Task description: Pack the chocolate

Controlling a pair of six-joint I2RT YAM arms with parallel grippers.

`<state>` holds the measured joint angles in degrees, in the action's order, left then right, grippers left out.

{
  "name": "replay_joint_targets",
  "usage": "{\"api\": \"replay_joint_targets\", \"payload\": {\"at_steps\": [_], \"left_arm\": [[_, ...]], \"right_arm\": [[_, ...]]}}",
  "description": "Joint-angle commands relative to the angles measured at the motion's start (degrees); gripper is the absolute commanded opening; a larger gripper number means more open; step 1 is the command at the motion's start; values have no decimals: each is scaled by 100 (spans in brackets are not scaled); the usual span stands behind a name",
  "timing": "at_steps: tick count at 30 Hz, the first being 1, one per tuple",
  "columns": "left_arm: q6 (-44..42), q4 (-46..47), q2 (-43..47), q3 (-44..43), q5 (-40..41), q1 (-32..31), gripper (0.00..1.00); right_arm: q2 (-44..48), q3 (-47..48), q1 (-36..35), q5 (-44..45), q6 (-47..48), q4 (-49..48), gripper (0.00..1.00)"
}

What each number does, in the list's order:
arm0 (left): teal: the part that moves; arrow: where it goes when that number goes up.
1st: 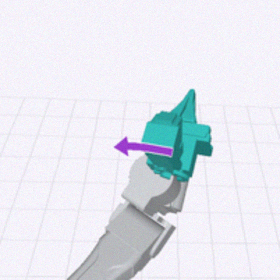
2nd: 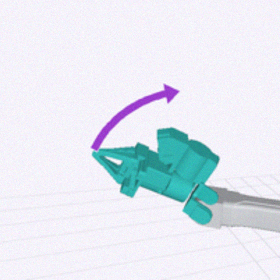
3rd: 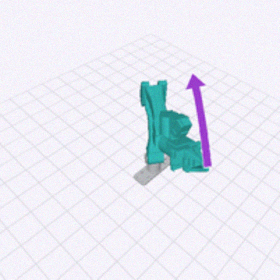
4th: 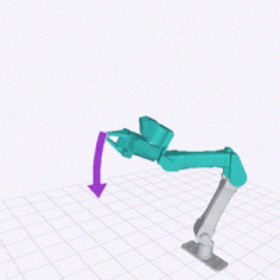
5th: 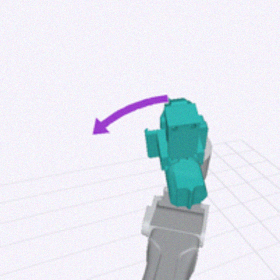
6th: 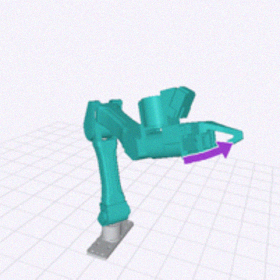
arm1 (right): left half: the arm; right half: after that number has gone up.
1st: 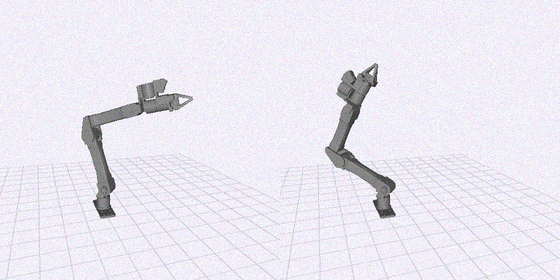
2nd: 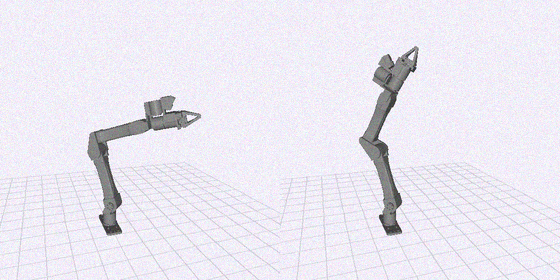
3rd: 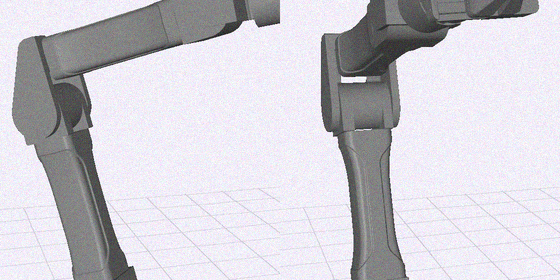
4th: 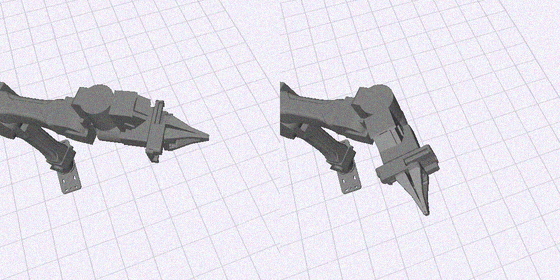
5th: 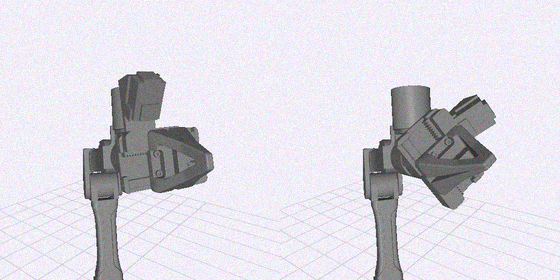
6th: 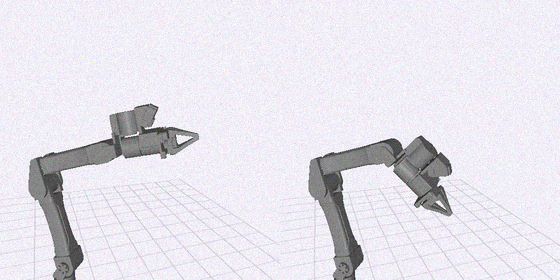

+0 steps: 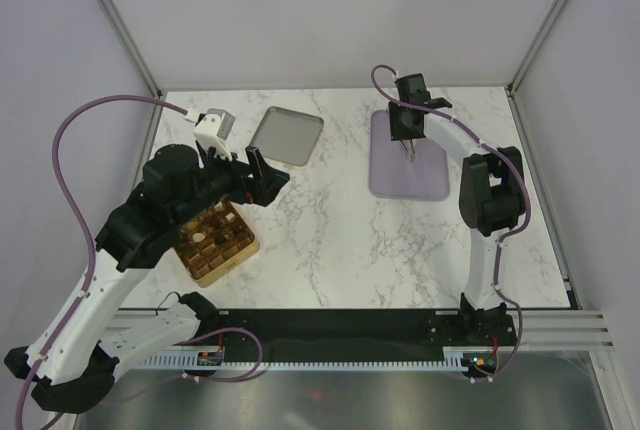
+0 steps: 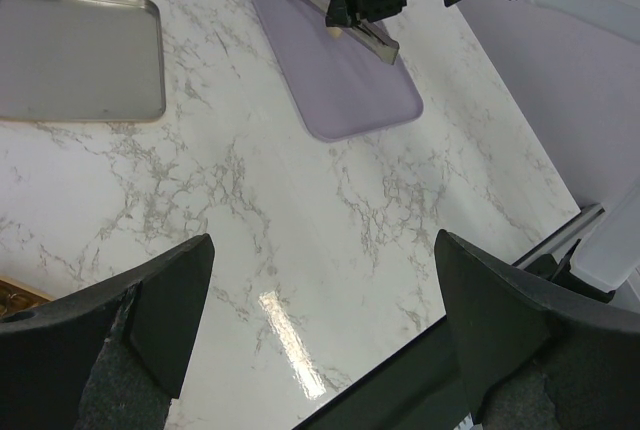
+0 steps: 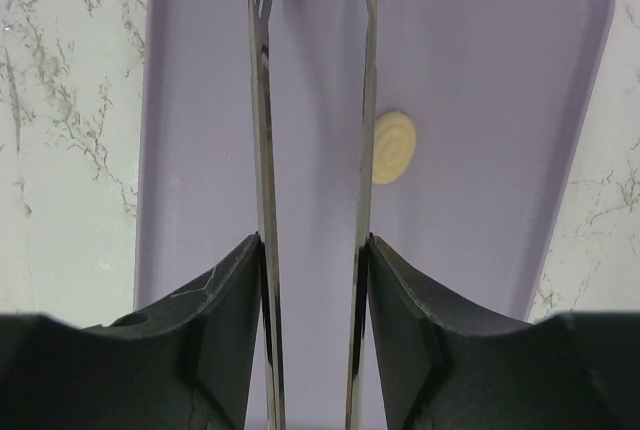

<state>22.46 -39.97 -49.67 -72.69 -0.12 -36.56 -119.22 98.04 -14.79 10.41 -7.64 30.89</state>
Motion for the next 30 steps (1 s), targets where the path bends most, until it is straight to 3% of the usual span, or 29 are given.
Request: {"api": "replay_joint_targets", "payload": {"at_steps": [1,11,20,30], "left_arm": [[-31,85,1,-176,-14,17,100],[-49,77,-8,-343,-6,17,100],[-189,59,-174,-492,135,26,100],[-356,-20,-298,-948,319,26,100]], "right_arm": [[-40,260,29,-31,26,-92,51],[513,-170,28,-128,-115,127,43],[1638,-1330,-94,-399,-519,382,41],[2833,-1674,-402,-689,-686,479,39]]}}
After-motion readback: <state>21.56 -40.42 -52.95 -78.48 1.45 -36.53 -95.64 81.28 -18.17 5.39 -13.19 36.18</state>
